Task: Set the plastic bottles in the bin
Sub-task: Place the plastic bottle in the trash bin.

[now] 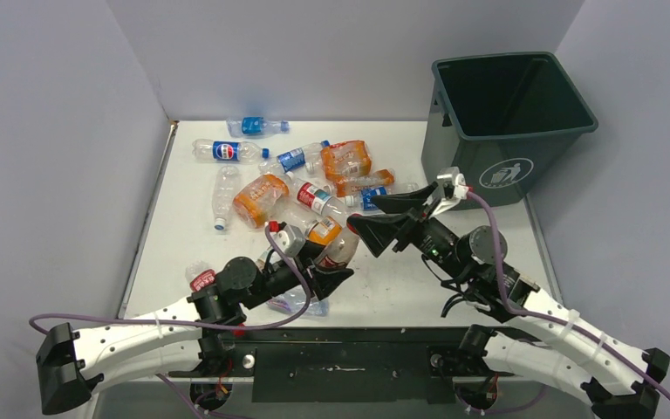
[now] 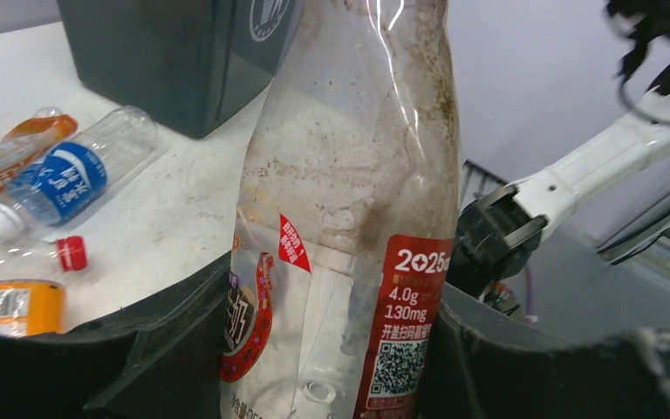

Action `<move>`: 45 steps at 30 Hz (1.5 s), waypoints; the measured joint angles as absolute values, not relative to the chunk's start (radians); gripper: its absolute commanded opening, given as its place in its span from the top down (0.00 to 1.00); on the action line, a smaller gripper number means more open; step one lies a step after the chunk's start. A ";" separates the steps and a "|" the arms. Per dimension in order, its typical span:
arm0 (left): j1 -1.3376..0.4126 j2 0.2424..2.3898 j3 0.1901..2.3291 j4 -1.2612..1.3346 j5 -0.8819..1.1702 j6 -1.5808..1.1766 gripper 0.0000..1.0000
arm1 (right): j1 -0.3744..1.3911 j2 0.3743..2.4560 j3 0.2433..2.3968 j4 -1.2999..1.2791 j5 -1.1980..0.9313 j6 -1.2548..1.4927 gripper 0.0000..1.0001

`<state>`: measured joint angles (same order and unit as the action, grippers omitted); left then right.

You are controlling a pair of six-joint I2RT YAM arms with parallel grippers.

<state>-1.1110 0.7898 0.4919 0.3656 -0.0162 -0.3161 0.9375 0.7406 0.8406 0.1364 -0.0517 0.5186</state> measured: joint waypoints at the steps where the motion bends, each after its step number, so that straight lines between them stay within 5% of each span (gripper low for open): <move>1: -1.111 0.792 0.485 0.396 -0.013 -0.336 1.00 | 0.937 0.756 0.833 0.155 -0.051 0.533 0.06; 6: -1.111 0.792 0.458 0.510 -0.012 -0.392 1.00 | 0.937 0.799 0.806 0.186 -0.051 0.579 0.00; 10: -1.111 0.786 0.440 0.546 -0.020 -0.408 1.00 | 0.937 0.810 0.806 0.188 -0.052 0.597 0.15; 15: -1.111 0.786 0.430 0.554 -0.030 -0.410 1.00 | 0.937 0.844 0.813 0.195 -0.078 0.617 0.20; 19: -1.111 0.786 0.430 0.556 -0.045 -0.408 1.00 | 0.937 0.890 0.826 0.196 -0.115 0.625 0.50; 20: -1.111 0.786 0.430 0.555 -0.047 -0.408 0.94 | 0.937 0.897 0.828 0.195 -0.123 0.627 0.58; 21: -1.111 0.785 0.430 0.553 -0.049 -0.407 0.71 | 0.938 0.902 0.830 0.195 -0.133 0.631 0.65; 23: -1.111 0.785 0.430 0.549 -0.054 -0.403 0.02 | 0.939 0.904 0.832 0.195 -0.146 0.638 0.80; 25: -1.111 0.776 0.430 0.547 -0.049 -0.379 0.04 | 0.939 0.903 0.833 0.190 -0.147 0.635 0.94; 31: -1.113 0.675 0.519 0.366 -0.149 -0.229 0.04 | 0.940 0.899 0.952 0.030 -0.048 0.525 0.95; 36: -1.113 0.635 0.706 0.245 -0.373 0.001 0.04 | 0.943 0.899 1.164 -0.065 0.307 0.308 0.95; 40: -1.102 0.627 0.709 0.363 -0.647 0.229 0.04 | 0.914 0.907 1.202 0.101 0.665 0.044 0.95; 45: -1.029 0.589 0.565 0.392 -0.815 0.311 0.04 | 0.562 1.034 1.304 0.183 0.761 0.011 0.95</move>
